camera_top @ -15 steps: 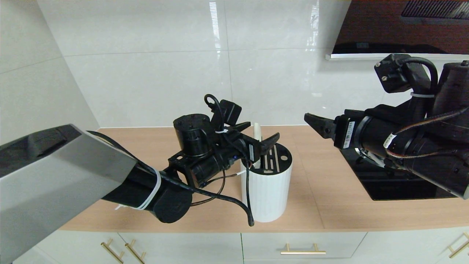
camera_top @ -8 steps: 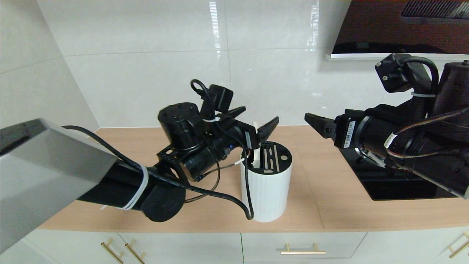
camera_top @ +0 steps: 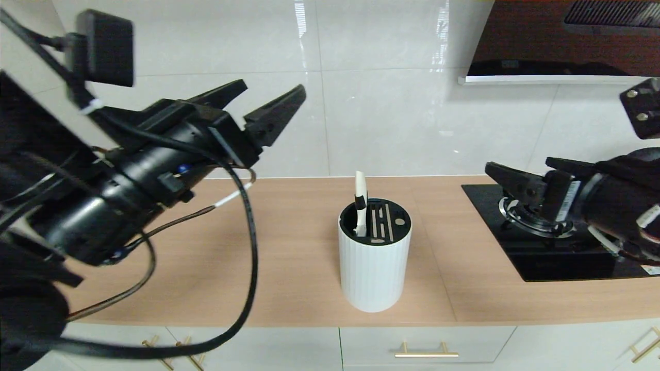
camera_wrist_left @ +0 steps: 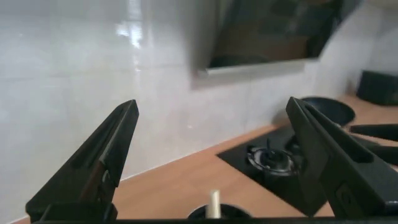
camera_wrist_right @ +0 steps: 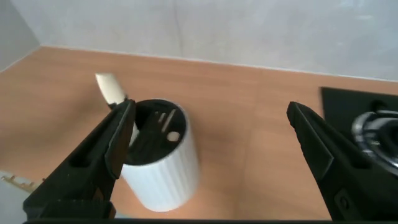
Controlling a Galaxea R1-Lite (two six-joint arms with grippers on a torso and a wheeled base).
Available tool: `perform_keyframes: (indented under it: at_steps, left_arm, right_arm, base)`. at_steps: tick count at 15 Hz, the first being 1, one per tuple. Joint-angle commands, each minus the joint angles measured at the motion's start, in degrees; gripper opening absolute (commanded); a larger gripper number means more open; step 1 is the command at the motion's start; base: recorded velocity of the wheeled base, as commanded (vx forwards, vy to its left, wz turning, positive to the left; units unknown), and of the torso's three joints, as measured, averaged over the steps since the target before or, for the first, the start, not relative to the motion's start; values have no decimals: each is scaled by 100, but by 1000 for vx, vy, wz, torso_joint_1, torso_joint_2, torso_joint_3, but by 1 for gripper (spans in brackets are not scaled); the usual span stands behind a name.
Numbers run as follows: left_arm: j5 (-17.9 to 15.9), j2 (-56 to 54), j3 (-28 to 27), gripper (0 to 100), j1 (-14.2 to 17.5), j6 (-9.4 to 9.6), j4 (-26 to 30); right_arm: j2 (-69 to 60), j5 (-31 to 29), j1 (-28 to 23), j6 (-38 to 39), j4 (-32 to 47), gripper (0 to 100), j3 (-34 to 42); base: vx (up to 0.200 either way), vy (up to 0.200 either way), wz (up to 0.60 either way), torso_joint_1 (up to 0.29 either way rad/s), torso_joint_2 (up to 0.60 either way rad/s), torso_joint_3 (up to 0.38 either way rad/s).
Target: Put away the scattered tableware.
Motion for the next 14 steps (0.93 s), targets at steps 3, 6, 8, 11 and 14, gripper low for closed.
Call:
perform_keyframes:
  at_steps: [3,6,8,11,14]
  left_arm:
    - [19,-3633,1265,100,958,-381,2545]
    - [10,-5373,1142,100,1055,-513,4734]
    - [-25,-6164,1160,100,1406,-698,5560]
    - [-183,-6947,1221,100,1758,-742,6316]
    - [-183,-7641,1230,100,1960,-742,6782]
  right_arm:
    - [-3066,531,-1377,-418,173,100,1637]
    - [-4411,522,-1720,-682,1562,100,1584]
    - [-5087,513,-2063,-761,2441,100,1576]
    - [-6107,443,-2476,-990,3188,100,1593]
    - [-6810,329,-2546,-1236,3838,100,1611]
  base:
    - [0,0,0,0,0,0]
    - [0,0,0,0,0,0]
    - [0,0,0,0,0,0]
    - [0,0,0,0,0,0]
    - [0,0,0,0,0,0]
